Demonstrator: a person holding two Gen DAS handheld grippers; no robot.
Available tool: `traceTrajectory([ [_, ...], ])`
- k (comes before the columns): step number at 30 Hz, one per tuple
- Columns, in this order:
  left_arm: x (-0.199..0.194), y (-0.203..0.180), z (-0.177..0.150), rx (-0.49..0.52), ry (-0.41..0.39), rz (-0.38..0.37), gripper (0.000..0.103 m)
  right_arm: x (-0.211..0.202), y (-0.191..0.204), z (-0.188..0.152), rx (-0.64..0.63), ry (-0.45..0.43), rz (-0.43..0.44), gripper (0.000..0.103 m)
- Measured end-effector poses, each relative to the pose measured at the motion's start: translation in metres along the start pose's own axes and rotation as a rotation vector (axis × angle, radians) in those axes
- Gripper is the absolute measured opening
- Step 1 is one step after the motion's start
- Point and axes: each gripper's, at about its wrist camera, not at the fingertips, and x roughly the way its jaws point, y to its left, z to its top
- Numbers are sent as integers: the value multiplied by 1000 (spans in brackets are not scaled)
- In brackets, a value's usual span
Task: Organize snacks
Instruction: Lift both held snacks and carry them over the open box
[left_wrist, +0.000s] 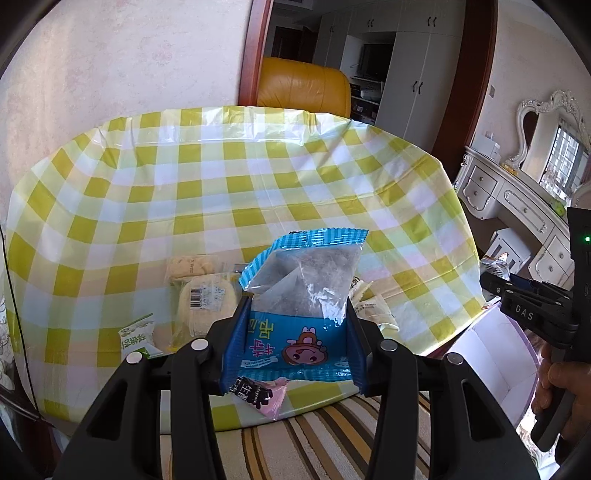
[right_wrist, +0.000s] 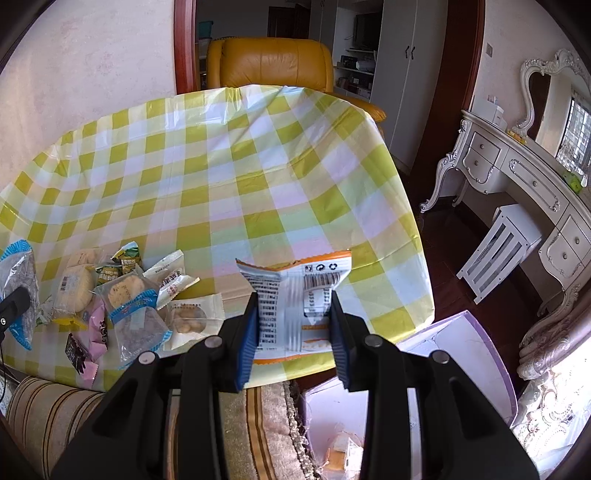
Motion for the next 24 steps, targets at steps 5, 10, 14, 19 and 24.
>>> traceTrajectory([
  [5, 9, -27, -2, 56, 24, -49, 45, 5, -22, -8, 30, 19, -38, 35],
  [10, 19, -60, -6, 125, 55, -108, 45, 16, -48, -22, 69, 57, -83, 35],
  [14, 28, -90, -13, 187, 84, -156, 45, 25, -70, -36, 107, 93, -117, 35],
  [19, 39, -125, -24, 262, 133, -226, 45, 39, -97, -58, 152, 149, -160, 35],
  [24, 50, -163, -38, 331, 200, -318, 45, 53, -126, -81, 222, 211, -192, 35],
])
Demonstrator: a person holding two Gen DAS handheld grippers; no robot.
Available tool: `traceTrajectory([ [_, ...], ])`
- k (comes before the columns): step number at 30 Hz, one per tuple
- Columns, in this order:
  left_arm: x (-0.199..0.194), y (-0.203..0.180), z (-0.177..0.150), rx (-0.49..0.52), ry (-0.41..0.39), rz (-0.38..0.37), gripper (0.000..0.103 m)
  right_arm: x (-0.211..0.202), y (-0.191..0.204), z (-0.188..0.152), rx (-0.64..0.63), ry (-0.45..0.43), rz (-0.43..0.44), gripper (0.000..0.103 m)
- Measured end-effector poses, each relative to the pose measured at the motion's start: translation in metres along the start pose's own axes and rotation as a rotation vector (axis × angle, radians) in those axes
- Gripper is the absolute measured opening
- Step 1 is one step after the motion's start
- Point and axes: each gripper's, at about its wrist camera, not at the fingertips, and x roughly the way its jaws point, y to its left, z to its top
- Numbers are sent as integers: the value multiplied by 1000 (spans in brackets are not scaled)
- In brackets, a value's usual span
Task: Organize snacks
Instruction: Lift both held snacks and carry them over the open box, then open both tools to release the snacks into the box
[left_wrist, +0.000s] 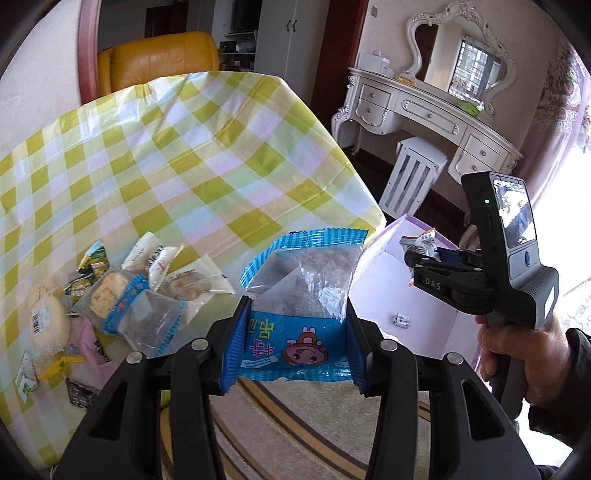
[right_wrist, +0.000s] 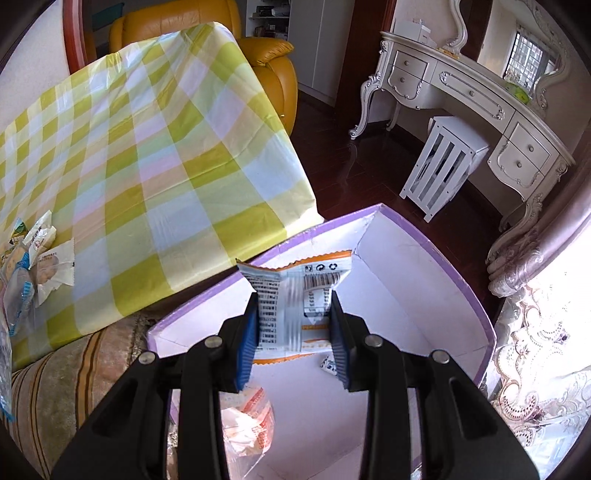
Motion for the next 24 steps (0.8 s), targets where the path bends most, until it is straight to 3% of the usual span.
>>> traceTrajectory([
  [12, 61, -63, -4, 128, 172, -167, 45, 49, -35, -34, 78, 134, -29, 35],
  [24, 112, -84, -5, 160, 334, -199, 46, 82, -45, -50, 117, 242, 2, 36],
])
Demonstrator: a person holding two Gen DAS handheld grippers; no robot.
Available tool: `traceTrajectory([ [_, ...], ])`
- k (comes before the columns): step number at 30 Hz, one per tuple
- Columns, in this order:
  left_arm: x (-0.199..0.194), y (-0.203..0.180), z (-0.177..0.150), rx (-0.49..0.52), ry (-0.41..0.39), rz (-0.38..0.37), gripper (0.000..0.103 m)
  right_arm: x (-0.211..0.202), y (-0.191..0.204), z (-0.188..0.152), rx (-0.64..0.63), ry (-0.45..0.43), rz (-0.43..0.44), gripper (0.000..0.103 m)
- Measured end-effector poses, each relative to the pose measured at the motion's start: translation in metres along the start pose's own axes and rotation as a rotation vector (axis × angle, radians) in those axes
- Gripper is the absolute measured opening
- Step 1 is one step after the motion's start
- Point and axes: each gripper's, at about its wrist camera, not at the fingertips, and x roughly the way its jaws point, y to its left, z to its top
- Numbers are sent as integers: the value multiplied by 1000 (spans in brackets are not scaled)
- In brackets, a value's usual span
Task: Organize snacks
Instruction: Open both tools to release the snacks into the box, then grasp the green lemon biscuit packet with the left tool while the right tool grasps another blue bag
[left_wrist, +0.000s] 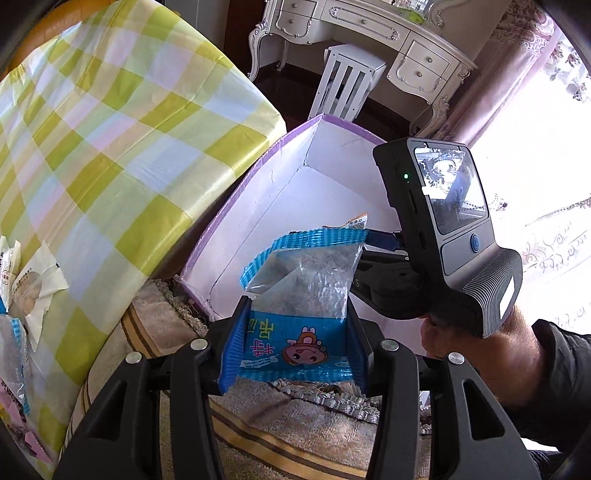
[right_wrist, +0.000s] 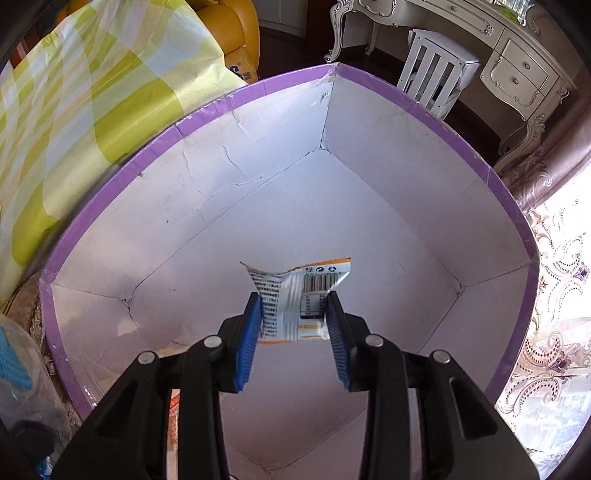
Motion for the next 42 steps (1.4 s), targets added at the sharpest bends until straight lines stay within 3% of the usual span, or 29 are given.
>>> traceTrajectory([
  [1, 1, 0, 1, 1, 5, -5, 47, 0, 0, 0, 0, 2, 3, 37],
  [3, 1, 1, 2, -1, 2, -6, 62, 1, 0, 1, 2, 8, 1, 42],
  [5, -3, 1, 1, -3, -14, -8, 73, -1, -1, 2, 8, 7, 7, 57],
  [6, -4, 1, 1, -4, -20, -11, 75, -2, -1, 3, 7, 3, 6, 57],
  [14, -24, 10, -3, -46, -99, -8, 77, -26, 9, 8, -6, -47, -5, 62],
  [21, -57, 25, -10, -89, -214, 71, 78, -58, 31, 16, -34, -135, 6, 64],
  [34, -117, 92, -39, -268, -385, 214, 78, -126, 91, 24, -289, -397, -52, 76],
  [42, -154, 150, -81, -426, -454, 317, 81, -148, 135, 32, -289, -404, 125, 76],
])
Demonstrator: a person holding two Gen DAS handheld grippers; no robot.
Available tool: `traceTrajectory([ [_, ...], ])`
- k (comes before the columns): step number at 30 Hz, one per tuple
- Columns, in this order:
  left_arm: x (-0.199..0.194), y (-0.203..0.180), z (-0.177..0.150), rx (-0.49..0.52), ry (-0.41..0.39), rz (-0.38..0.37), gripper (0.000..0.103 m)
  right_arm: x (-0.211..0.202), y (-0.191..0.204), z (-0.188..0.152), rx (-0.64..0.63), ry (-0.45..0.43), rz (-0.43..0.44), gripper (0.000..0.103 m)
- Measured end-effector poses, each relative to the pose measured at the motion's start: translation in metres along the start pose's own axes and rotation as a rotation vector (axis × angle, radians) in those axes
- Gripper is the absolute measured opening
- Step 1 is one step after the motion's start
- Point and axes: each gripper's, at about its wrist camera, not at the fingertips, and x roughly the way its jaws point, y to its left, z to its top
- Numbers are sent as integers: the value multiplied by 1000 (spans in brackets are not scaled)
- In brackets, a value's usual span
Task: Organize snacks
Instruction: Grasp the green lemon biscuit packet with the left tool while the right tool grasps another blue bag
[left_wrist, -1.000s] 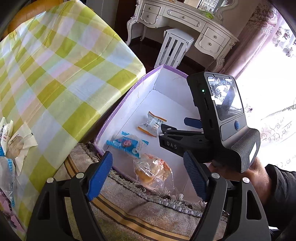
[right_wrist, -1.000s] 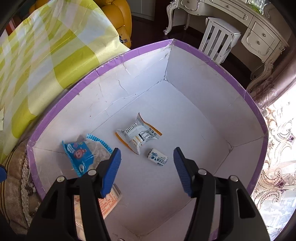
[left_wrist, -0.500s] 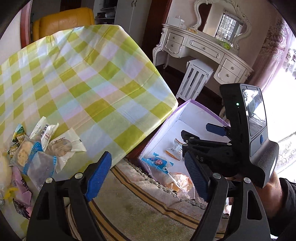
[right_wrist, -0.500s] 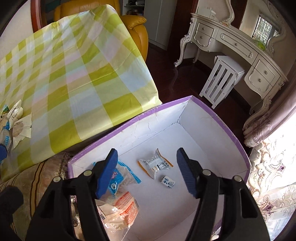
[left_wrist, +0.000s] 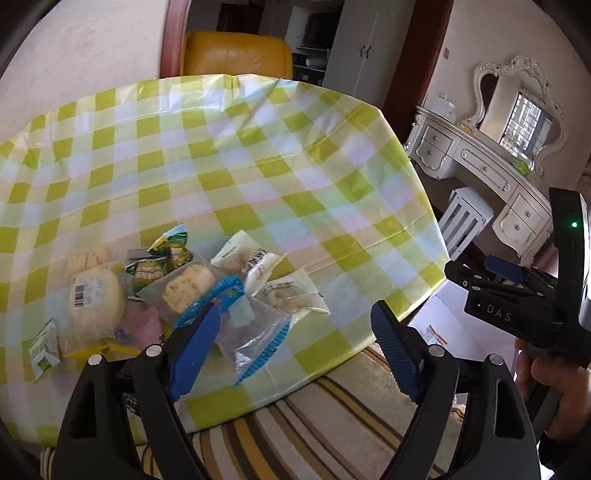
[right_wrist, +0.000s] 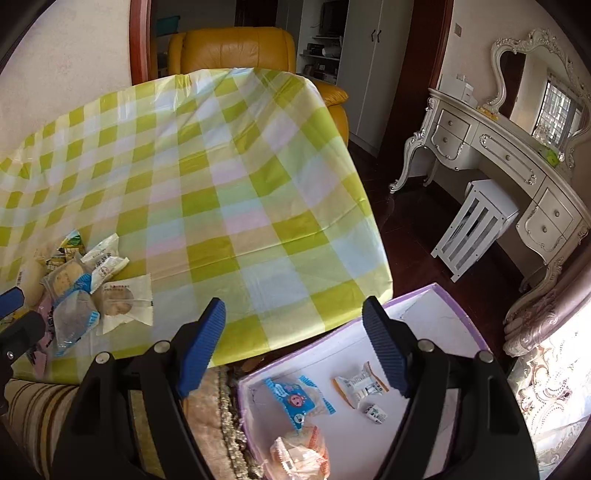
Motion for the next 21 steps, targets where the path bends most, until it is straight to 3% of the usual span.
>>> traceTrajectory([
  [4, -13, 35, -7, -84, -20, 30, 81, 3, 36, 0, -17, 14, 99, 76],
  [15, -42, 111, -29, -284, -40, 128, 79, 7, 103, -7, -77, 57, 259, 76],
  [21, -59, 165, -41, -414, -47, 218, 76, 4, 144, -14, -160, 68, 335, 76],
])
